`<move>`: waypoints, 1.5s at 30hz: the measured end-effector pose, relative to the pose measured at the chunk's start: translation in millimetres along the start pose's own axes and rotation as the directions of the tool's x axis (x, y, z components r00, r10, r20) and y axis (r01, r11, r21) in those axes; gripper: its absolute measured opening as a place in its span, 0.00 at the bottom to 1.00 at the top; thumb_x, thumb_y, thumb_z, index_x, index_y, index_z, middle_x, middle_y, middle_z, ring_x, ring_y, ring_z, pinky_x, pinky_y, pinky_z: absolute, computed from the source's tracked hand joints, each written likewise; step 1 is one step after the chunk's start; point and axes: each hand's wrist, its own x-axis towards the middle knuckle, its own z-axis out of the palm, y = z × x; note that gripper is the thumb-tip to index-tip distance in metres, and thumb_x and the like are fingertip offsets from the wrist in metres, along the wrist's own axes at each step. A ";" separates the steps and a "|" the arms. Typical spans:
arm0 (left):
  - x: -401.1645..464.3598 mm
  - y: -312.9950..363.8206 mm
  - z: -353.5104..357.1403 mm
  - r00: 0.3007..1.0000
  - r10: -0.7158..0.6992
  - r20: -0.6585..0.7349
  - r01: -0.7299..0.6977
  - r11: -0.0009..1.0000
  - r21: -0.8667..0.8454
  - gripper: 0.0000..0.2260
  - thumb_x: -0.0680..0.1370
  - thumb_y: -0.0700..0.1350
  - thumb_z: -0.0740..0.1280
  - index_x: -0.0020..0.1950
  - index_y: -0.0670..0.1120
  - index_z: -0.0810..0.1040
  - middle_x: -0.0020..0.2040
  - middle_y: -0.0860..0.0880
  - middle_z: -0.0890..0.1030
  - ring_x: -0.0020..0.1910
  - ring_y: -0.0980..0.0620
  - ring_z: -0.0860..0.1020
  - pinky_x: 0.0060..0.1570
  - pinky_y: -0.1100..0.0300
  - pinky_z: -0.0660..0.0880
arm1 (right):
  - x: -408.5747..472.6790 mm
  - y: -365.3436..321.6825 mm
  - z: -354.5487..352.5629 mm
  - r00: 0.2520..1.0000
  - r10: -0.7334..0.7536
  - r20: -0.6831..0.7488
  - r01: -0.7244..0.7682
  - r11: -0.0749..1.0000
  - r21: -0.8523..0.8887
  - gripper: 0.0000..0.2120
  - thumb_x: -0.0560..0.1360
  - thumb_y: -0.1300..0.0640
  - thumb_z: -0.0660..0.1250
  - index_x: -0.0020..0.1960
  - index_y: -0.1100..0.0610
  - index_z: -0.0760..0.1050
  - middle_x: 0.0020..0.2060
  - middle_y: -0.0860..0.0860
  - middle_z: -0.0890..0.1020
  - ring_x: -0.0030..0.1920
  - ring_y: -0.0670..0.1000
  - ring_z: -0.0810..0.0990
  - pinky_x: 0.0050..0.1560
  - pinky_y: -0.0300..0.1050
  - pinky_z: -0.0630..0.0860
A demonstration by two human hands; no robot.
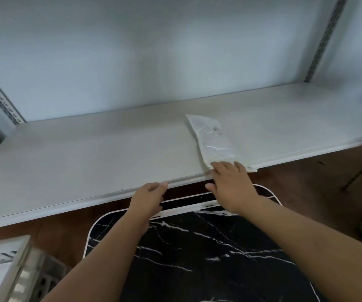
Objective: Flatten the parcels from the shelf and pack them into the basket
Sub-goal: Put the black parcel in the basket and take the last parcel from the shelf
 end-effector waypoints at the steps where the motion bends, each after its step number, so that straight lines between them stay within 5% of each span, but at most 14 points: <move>1: -4.4 -1.5 -1.4 0.999 -0.044 0.013 0.045 0.993 -0.113 0.23 0.79 0.53 0.66 0.70 0.43 0.69 0.65 0.44 0.74 0.61 0.47 0.75 0.61 0.49 0.75 | -9.5 -21.6 3.6 0.998 -0.059 -0.016 0.059 0.998 0.003 0.25 0.82 0.44 0.50 0.73 0.56 0.65 0.75 0.52 0.62 0.74 0.55 0.59 0.74 0.56 0.51; 6: -29.8 -24.7 -24.2 0.976 -0.204 0.073 0.217 0.922 -0.320 0.28 0.74 0.55 0.71 0.70 0.46 0.69 0.60 0.44 0.78 0.55 0.44 0.79 0.50 0.47 0.80 | -61.1 -103.0 28.0 0.970 -0.228 -0.089 0.238 0.964 0.122 0.26 0.79 0.43 0.57 0.70 0.58 0.69 0.72 0.51 0.66 0.72 0.55 0.63 0.74 0.56 0.55; 11: -61.7 -65.3 -45.8 0.983 -0.181 -0.022 0.165 0.935 -0.315 0.18 0.74 0.36 0.71 0.63 0.42 0.74 0.53 0.41 0.82 0.50 0.41 0.82 0.51 0.43 0.80 | -104.4 -139.0 39.5 0.847 -0.499 -0.184 0.532 0.791 0.303 0.22 0.74 0.37 0.56 0.50 0.48 0.84 0.57 0.44 0.81 0.62 0.46 0.75 0.68 0.49 0.68; 15: -91.5 -89.3 -60.5 0.989 -0.087 0.116 0.119 0.943 -0.311 0.21 0.74 0.29 0.66 0.64 0.45 0.74 0.54 0.41 0.83 0.52 0.39 0.82 0.53 0.38 0.78 | -107.7 -136.3 25.8 0.956 0.100 -0.274 0.147 0.648 0.747 0.20 0.71 0.36 0.65 0.46 0.52 0.80 0.48 0.43 0.79 0.53 0.39 0.72 0.57 0.38 0.69; 17: -107.7 -96.5 -62.3 0.959 -0.040 0.280 0.138 0.931 -0.339 0.21 0.74 0.28 0.65 0.64 0.45 0.73 0.56 0.40 0.82 0.55 0.38 0.81 0.56 0.37 0.76 | -104.7 -129.7 18.4 0.952 0.303 0.052 -0.182 0.419 0.890 0.28 0.67 0.38 0.73 0.60 0.52 0.74 0.56 0.45 0.75 0.56 0.43 0.74 0.57 0.42 0.73; 19: -120.3 -101.7 -61.1 0.903 0.010 0.430 0.149 0.931 -0.334 0.23 0.74 0.28 0.66 0.66 0.43 0.72 0.59 0.38 0.80 0.58 0.37 0.79 0.60 0.37 0.73 | -103.1 -126.6 16.6 0.886 0.178 0.427 -0.410 -0.124 0.903 0.41 0.60 0.40 0.79 0.67 0.56 0.69 0.59 0.51 0.80 0.55 0.52 0.81 0.53 0.51 0.79; 21: -124.0 -107.9 -59.3 0.869 0.012 0.494 0.162 0.938 -0.308 0.24 0.73 0.31 0.69 0.67 0.44 0.71 0.60 0.38 0.80 0.59 0.37 0.79 0.61 0.38 0.73 | -108.6 -124.5 15.0 0.857 0.057 0.513 -0.462 -0.359 0.811 0.32 0.62 0.50 0.79 0.61 0.61 0.75 0.49 0.56 0.85 0.47 0.57 0.85 0.46 0.53 0.82; 26: -122.2 -109.8 -58.9 0.975 -0.132 0.177 0.181 0.939 -0.293 0.27 0.67 0.50 0.77 0.63 0.46 0.74 0.54 0.46 0.84 0.51 0.46 0.83 0.48 0.47 0.80 | -122.9 -130.1 33.7 0.860 0.046 0.508 -0.490 -0.203 0.848 0.18 0.68 0.65 0.76 0.56 0.59 0.77 0.44 0.52 0.86 0.43 0.53 0.86 0.40 0.48 0.82; 32: -106.2 -130.5 -64.1 0.948 -0.299 -0.113 0.224 0.874 -0.430 0.32 0.66 0.51 0.79 0.65 0.48 0.70 0.55 0.45 0.82 0.51 0.42 0.82 0.50 0.42 0.80 | -115.7 -114.9 45.0 0.793 -0.274 0.544 -0.370 0.493 0.787 0.26 0.65 0.59 0.79 0.60 0.49 0.75 0.53 0.45 0.83 0.55 0.46 0.82 0.59 0.48 0.78; 36: -98.3 -153.2 -71.2 0.833 -0.432 -0.345 0.257 0.855 -0.451 0.30 0.68 0.41 0.78 0.65 0.40 0.67 0.59 0.38 0.76 0.52 0.39 0.78 0.49 0.44 0.79 | -92.1 -109.8 49.5 0.861 -0.189 0.472 -0.134 0.810 0.570 0.43 0.69 0.54 0.76 0.77 0.44 0.57 0.66 0.48 0.73 0.66 0.51 0.72 0.65 0.46 0.69; 38: -101.6 -154.8 -69.1 0.768 -0.462 -0.444 0.367 0.885 -0.286 0.36 0.69 0.40 0.76 0.71 0.41 0.60 0.66 0.36 0.69 0.58 0.36 0.74 0.56 0.44 0.75 | -86.5 -110.2 54.6 0.950 -0.066 0.306 -0.060 0.921 0.384 0.42 0.73 0.48 0.72 0.79 0.45 0.51 0.70 0.52 0.67 0.69 0.52 0.67 0.68 0.47 0.65; 40: -107.6 -146.7 -66.9 0.746 -0.346 -0.569 0.505 0.850 0.146 0.40 0.72 0.46 0.71 0.77 0.46 0.50 0.73 0.37 0.60 0.69 0.36 0.64 0.65 0.44 0.64 | -91.0 -116.6 68.5 0.982 0.041 0.184 -0.085 0.966 0.242 0.36 0.77 0.41 0.64 0.78 0.47 0.52 0.75 0.53 0.61 0.75 0.54 0.58 0.73 0.51 0.56; 43: -104.0 -143.7 -68.4 0.882 0.101 -0.460 0.267 0.697 0.666 0.31 0.78 0.52 0.60 0.78 0.52 0.51 0.77 0.42 0.53 0.76 0.41 0.53 0.72 0.45 0.54 | -110.2 -132.8 92.7 0.989 0.122 0.080 -0.138 0.963 0.233 0.33 0.77 0.31 0.44 0.75 0.45 0.61 0.76 0.57 0.62 0.76 0.59 0.58 0.71 0.63 0.59; 45: -92.9 -146.6 -65.0 0.944 0.241 -0.224 0.058 0.549 0.834 0.28 0.80 0.59 0.52 0.79 0.55 0.50 0.79 0.46 0.48 0.78 0.43 0.46 0.75 0.47 0.48 | -122.0 -136.2 116.5 0.987 0.017 0.158 -0.053 0.972 0.228 0.45 0.66 0.26 0.23 0.78 0.41 0.46 0.78 0.54 0.44 0.77 0.58 0.41 0.72 0.65 0.45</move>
